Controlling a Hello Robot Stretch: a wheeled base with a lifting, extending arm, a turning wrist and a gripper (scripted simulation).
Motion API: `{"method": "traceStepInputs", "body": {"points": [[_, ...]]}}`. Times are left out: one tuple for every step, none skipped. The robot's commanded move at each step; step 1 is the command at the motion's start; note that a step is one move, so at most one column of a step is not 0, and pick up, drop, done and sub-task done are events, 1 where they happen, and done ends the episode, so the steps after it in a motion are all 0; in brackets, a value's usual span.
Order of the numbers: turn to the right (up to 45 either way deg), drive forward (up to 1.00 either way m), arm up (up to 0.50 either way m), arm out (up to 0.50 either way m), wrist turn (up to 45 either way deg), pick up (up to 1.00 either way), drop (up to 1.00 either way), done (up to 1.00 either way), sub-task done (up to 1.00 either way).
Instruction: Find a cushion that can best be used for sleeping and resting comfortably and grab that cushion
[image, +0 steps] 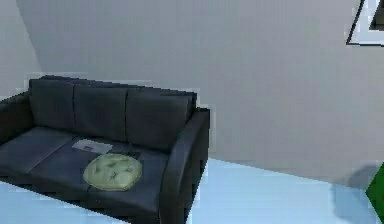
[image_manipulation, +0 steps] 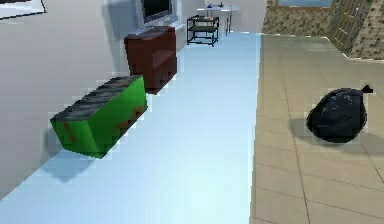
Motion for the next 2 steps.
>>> {"method": "traceStepInputs", "body": {"points": [[-12.0, 0.0, 0.0, 0.0, 0.0, 0.0, 0.0, 0.0, 0.0], [0.0, 0.1, 0.0, 0.0, 0.0, 0.0, 0.0, 0.0, 0.0]]}}
